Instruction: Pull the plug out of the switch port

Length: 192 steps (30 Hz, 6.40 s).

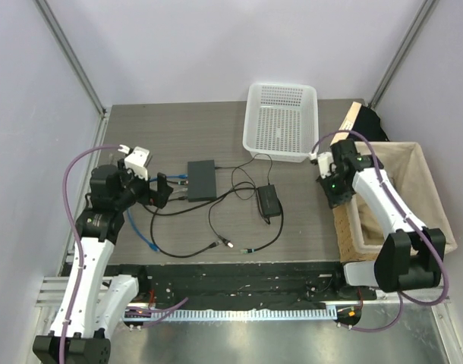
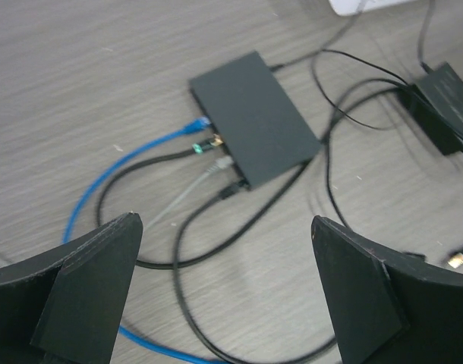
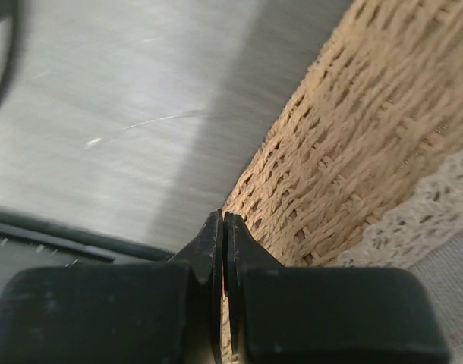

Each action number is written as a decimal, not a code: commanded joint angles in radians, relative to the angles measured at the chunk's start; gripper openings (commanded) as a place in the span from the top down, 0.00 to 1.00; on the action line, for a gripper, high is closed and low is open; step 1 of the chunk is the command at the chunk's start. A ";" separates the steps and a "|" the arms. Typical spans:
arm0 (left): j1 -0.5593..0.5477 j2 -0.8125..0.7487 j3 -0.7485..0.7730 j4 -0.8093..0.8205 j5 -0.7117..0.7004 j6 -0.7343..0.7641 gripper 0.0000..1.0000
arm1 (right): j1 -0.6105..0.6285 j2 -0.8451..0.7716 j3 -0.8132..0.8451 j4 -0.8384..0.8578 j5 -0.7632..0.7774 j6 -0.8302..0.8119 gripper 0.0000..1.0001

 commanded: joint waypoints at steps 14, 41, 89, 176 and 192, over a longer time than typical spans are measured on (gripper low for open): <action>-0.005 0.308 0.102 -0.002 0.152 -0.044 0.01 | 0.133 0.102 0.292 0.168 -0.348 0.056 0.26; -0.028 0.727 0.423 -0.009 0.117 -0.124 0.00 | 0.396 1.074 1.200 0.590 0.196 0.484 0.99; -0.051 1.344 0.728 -0.128 0.354 -0.095 0.32 | 0.331 1.087 0.944 0.602 -0.644 0.504 0.27; -0.206 1.410 0.503 -0.095 0.092 -0.302 1.00 | 0.468 0.781 0.600 0.577 -0.350 -0.357 0.47; -0.169 1.444 0.515 -0.128 0.130 -0.320 1.00 | 0.473 0.778 0.514 0.702 -0.414 -0.432 0.41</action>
